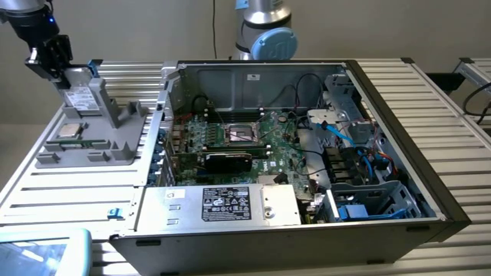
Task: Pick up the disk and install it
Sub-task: 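Pick up the disk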
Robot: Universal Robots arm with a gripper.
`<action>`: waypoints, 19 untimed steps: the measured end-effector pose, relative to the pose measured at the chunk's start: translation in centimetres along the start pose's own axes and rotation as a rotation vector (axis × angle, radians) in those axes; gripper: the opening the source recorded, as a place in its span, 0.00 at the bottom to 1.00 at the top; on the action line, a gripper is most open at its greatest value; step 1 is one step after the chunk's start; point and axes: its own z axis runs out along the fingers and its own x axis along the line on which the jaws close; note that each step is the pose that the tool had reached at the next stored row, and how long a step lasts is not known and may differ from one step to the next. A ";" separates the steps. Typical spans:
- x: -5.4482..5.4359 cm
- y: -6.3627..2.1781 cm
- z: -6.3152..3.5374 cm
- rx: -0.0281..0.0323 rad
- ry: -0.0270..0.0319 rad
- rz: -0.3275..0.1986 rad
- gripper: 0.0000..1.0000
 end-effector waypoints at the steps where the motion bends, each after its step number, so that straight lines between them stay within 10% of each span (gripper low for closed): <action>1: 0.0 0.00 -0.09 0.0004 0.0000 0.000 0.37; 19: 0.1 0.16 -5.14 0.0227 -0.0010 0.000 0.37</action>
